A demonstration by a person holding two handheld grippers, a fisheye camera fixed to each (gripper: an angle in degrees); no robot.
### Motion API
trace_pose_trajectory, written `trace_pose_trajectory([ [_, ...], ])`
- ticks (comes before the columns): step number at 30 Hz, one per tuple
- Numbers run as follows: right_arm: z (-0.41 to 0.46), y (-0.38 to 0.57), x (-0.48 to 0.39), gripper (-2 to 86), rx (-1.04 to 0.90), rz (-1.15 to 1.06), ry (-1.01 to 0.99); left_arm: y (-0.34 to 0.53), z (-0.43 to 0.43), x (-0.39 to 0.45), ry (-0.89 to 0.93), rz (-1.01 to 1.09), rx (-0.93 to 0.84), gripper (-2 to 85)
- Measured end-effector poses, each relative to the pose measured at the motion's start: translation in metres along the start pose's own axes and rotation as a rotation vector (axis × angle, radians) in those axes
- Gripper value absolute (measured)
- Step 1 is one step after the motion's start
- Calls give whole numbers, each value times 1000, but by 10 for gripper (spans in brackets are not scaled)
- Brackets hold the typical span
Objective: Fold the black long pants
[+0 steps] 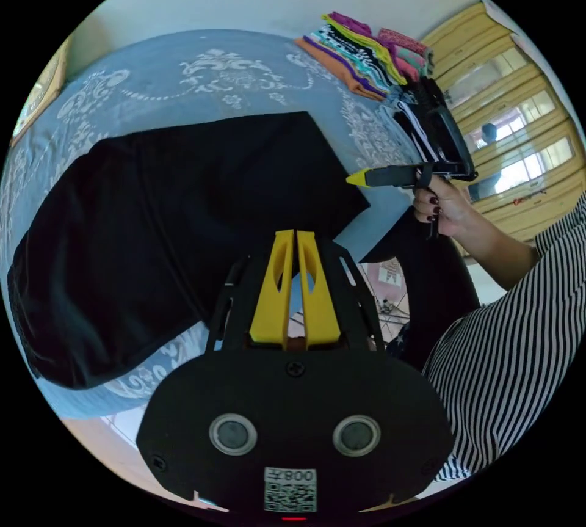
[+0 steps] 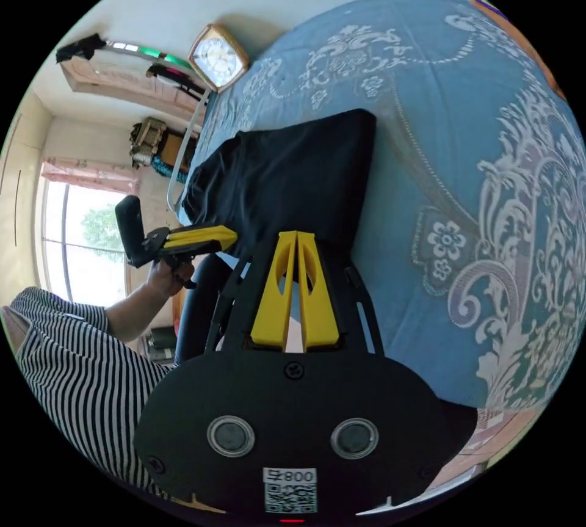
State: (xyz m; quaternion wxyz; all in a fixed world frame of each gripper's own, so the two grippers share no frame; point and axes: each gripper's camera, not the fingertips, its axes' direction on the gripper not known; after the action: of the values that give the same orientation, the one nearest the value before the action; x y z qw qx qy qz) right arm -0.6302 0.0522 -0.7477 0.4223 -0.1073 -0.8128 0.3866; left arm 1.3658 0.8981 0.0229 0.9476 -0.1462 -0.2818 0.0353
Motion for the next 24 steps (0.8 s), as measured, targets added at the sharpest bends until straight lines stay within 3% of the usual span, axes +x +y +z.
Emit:
trace_pose_trajectory([
  [4,-25,31,55,4,85,149,-28,-10,22,58,-6,135,-14,75],
  [9,-9,56,124,8,28,297,-199,-23,49,119,-54,254,-36,109],
  [18,4,65,171,4,1,275,-400,-22,89,188,-336,353,-86,89],
  [24,-12,58,185,9,0,210,-425,-11,82,192,-248,256,-27,37],
])
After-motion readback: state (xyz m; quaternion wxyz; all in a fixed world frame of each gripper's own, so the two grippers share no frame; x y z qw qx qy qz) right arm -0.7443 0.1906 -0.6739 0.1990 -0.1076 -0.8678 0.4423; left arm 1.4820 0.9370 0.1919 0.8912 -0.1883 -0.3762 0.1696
